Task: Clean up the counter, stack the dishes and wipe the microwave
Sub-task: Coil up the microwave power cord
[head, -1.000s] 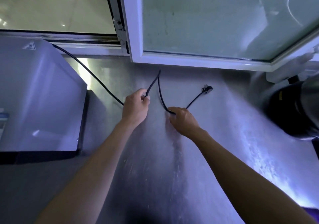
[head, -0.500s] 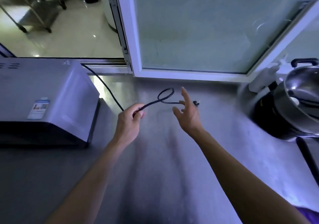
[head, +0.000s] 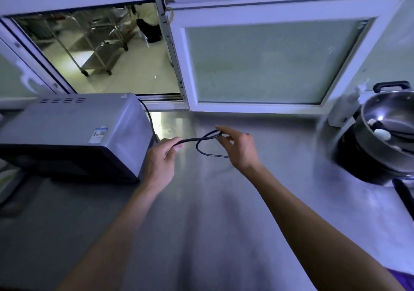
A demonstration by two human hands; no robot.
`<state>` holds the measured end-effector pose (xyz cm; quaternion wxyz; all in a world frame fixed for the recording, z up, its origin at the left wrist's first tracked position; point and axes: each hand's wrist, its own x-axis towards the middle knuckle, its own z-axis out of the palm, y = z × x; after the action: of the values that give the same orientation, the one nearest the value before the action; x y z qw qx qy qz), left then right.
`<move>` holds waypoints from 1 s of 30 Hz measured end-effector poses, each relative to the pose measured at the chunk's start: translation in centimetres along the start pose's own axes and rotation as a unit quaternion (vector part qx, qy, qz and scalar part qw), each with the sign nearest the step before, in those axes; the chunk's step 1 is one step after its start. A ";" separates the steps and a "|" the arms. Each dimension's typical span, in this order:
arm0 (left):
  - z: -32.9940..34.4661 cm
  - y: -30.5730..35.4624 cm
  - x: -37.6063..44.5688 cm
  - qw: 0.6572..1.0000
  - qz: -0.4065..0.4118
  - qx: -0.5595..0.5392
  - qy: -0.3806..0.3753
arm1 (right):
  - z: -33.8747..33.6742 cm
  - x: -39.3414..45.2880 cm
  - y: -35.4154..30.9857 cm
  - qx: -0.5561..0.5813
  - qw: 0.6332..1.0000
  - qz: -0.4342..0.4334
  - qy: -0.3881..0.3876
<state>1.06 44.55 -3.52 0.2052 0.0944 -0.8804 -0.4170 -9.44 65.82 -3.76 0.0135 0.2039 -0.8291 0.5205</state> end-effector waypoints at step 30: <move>-7.7 -10.0 7.7 0.995 0.055 -0.065 -0.050 | 9.9 5.8 -18.3 -0.012 0.987 -0.089 0.132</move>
<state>-2.52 30.25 -4.76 0.1893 0.0118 -0.8644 -0.4657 -6.38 48.44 8.75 0.1713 0.2065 -0.8050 0.5291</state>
